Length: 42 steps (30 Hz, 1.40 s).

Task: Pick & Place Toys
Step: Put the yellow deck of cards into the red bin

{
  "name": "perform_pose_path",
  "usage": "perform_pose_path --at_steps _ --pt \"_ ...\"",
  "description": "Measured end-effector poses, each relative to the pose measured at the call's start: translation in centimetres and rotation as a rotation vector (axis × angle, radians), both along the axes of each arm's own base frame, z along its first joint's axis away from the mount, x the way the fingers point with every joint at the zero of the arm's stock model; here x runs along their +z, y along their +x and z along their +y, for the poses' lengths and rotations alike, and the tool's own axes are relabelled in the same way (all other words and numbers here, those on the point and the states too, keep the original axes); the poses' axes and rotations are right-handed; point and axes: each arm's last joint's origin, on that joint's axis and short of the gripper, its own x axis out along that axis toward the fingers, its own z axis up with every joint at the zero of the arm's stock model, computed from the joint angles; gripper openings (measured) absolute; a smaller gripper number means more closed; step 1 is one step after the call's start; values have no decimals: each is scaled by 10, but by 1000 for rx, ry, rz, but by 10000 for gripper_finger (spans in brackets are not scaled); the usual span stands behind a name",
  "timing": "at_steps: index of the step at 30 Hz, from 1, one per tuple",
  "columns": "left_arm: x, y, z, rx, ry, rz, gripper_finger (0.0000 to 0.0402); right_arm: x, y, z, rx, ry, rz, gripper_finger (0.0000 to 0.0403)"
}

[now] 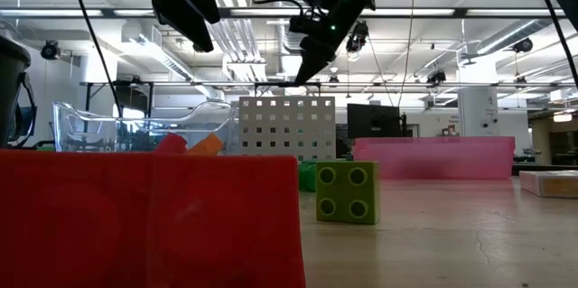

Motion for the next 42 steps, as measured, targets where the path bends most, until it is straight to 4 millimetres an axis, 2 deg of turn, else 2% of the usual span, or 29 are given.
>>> perform_pose_path --at_steps 6,12,15,19,23,27,30,35,42 --pt "0 0 0 0 -1 0 365 0 -4 3 -75 96 -7 299" --pt "1 4 -1 10 -17 -40 365 6 -19 24 -102 398 13 299" --pt "-3 6 -3 5 -14 -29 365 13 -26 48 -95 456 74 299" --pt "-7 7 -4 37 -29 -12 365 28 -37 88 -113 394 144 299" --pt "-9 6 -6 76 -5 -9 365 39 -57 129 -125 396 176 299" --pt "-12 6 -9 67 19 -36 365 39 -84 166 -191 466 154 299" --pt "-16 9 -10 63 14 -59 365 29 -106 189 -340 509 124 299" --pt "-25 9 -10 81 1 -71 365 -3 -132 218 -611 606 42 299" --pt "-24 11 -9 86 12 -99 365 -44 -151 229 -950 711 11 299"
